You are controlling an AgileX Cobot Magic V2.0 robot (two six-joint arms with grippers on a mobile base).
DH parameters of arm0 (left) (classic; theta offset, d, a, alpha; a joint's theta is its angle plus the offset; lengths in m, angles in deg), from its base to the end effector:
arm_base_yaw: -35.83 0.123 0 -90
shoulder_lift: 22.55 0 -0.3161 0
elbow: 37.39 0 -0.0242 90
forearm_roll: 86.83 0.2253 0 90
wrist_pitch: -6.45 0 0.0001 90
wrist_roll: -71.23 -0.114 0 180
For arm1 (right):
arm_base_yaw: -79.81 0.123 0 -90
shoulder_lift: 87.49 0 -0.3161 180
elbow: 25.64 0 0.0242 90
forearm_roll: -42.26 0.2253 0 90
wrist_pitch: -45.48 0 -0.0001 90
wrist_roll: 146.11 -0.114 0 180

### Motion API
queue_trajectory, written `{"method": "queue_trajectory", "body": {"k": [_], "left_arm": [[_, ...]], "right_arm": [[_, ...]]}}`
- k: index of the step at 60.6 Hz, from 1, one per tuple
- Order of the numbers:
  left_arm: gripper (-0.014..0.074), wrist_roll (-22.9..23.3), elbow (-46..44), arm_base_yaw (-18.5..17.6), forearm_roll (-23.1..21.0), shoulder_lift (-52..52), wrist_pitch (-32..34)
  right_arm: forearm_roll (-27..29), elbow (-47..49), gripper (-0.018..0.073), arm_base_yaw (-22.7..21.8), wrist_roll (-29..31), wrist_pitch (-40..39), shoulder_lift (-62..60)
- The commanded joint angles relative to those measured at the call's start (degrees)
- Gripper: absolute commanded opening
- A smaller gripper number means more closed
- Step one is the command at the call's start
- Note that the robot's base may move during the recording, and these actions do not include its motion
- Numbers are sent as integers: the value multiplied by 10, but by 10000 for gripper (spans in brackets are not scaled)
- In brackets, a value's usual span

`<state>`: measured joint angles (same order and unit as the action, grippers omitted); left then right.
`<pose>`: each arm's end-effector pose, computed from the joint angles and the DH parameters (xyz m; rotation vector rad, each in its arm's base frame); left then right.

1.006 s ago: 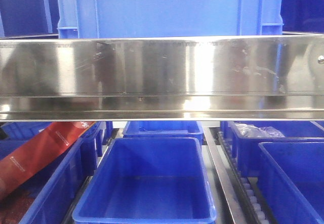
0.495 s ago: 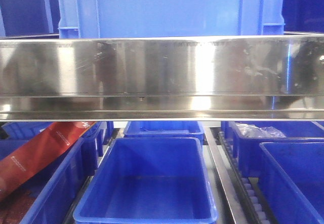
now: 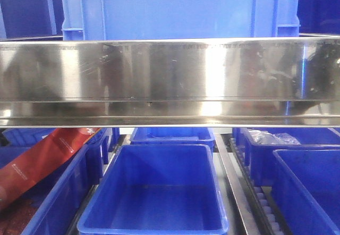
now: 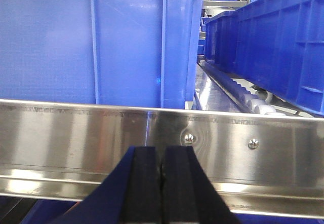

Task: Place cylindrical capacitor in blue bin on shelf

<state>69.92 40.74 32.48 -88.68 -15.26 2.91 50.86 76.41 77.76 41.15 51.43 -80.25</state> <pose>0.0230 -0.0016 0.2072 0.0397 1.5524 -0.0552 0.0229 0.0010 0.2036 0.0343 1.5892 0.0020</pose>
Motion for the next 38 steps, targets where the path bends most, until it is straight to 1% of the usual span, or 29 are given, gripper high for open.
{"method": "queue_trajectory", "body": {"k": [1, 38], "left_arm": [[-83, 4, -1, 1, -4, -3, 15], [-83, 4, -1, 1, -4, -3, 15]], "right_arm": [[2, 0, -99, -2, 3, -13, -2], [2, 0, -99, -2, 3, -13, -2]]}}
